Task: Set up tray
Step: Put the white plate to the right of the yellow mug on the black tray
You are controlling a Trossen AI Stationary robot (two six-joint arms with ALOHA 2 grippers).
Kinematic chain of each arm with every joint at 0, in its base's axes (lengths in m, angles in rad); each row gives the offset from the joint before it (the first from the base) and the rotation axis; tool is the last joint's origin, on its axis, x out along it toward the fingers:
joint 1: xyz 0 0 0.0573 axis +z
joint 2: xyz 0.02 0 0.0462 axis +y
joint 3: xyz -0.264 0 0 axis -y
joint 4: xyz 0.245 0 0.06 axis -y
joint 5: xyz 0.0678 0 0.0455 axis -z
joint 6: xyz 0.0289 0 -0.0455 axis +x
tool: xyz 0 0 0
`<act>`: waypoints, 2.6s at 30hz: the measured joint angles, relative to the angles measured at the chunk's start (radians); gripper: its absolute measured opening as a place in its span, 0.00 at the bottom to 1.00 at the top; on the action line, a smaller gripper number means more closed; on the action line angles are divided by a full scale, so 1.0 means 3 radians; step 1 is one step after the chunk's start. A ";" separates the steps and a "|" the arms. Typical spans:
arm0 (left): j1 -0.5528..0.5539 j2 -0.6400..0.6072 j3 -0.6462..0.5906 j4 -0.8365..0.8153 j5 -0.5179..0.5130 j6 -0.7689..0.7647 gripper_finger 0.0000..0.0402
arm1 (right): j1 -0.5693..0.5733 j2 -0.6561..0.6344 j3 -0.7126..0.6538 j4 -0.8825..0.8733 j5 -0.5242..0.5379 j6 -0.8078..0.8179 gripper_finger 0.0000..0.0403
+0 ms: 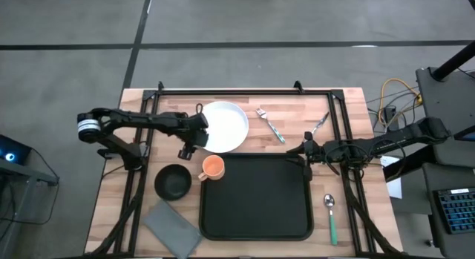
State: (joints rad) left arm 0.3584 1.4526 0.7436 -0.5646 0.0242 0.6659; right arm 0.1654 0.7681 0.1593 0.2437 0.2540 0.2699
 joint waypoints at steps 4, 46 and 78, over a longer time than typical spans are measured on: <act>0.0001 0.0192 0.0106 0.0083 0.0001 -0.0033 0.44 | 0.0000 0.0000 0.0000 0.0000 0.0000 0.0000 0.32; -0.1801 0.0220 0.2722 -0.1225 -0.1038 -0.0779 0.00 | 0.0000 0.0005 -0.0202 -0.0029 0.0033 -0.0017 0.22; -0.2879 0.1875 0.3217 -0.0708 -0.1292 -0.2003 0.00 | -0.0631 -0.0357 -0.0214 -0.0845 0.0867 0.0067 0.20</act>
State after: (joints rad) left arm -0.5053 2.0151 1.7086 -0.7770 -0.3634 0.0651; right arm -0.0238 0.6609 0.0952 -0.0097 0.5140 0.2901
